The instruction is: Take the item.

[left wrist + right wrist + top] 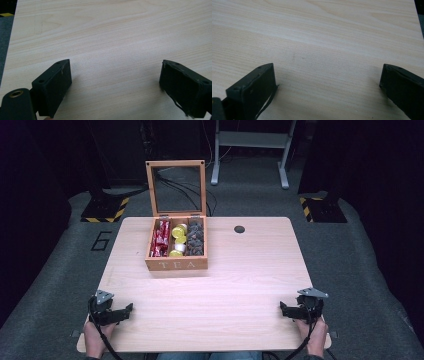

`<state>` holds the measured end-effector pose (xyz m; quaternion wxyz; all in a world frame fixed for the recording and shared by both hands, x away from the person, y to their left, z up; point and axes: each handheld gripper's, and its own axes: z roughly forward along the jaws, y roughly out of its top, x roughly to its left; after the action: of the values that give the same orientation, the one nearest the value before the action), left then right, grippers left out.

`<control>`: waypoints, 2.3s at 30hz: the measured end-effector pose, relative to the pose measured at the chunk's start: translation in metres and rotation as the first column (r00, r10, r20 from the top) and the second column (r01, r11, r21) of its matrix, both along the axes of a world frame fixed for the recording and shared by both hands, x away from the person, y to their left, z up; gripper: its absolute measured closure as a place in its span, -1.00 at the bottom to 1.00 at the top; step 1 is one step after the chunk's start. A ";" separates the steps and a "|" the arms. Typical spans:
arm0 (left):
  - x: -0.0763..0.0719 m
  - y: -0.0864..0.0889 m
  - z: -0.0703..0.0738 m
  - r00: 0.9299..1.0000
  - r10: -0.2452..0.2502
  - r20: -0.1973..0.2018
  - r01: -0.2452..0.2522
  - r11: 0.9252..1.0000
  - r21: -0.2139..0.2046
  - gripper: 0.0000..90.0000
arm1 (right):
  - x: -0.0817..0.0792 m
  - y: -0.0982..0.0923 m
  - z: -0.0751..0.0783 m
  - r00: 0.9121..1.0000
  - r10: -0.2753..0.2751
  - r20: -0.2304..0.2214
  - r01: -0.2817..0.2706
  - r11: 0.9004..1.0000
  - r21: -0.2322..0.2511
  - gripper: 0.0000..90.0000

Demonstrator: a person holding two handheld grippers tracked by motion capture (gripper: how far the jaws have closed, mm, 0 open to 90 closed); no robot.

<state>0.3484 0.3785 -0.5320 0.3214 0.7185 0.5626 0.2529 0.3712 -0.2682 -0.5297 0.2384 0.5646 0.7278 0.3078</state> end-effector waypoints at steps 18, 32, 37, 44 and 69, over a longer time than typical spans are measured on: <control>0.000 -0.001 0.000 1.000 0.000 0.001 0.000 1.000 -0.001 -0.77 | 0.000 0.001 0.000 1.000 -0.008 0.000 0.008 1.000 0.004 -1.00; 0.003 -0.003 0.001 0.998 -0.059 -0.019 0.059 0.998 0.004 -0.94 | 0.000 0.002 0.000 1.000 -0.016 0.006 0.016 1.000 -0.002 -1.00; 0.004 -0.004 0.012 0.998 -0.064 -0.004 0.064 0.998 -0.018 -0.92 | 0.000 0.001 0.000 1.000 -0.004 0.006 0.004 1.000 -0.012 -1.00; 0.014 -0.013 0.032 0.996 -0.092 0.008 0.092 0.995 -0.039 -0.92 | 0.000 0.001 0.000 1.000 -0.005 0.003 0.006 1.000 -0.005 -1.00; 0.052 -0.040 0.060 0.986 -0.163 0.034 0.165 0.984 -0.061 -0.85 | -0.001 0.001 0.000 1.000 -0.017 0.001 0.017 1.000 0.011 -1.00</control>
<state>0.4006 0.3383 -0.4718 0.3718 0.7482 0.5045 0.2178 0.3706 -0.2669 -0.5298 0.2384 0.5720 0.7210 0.3102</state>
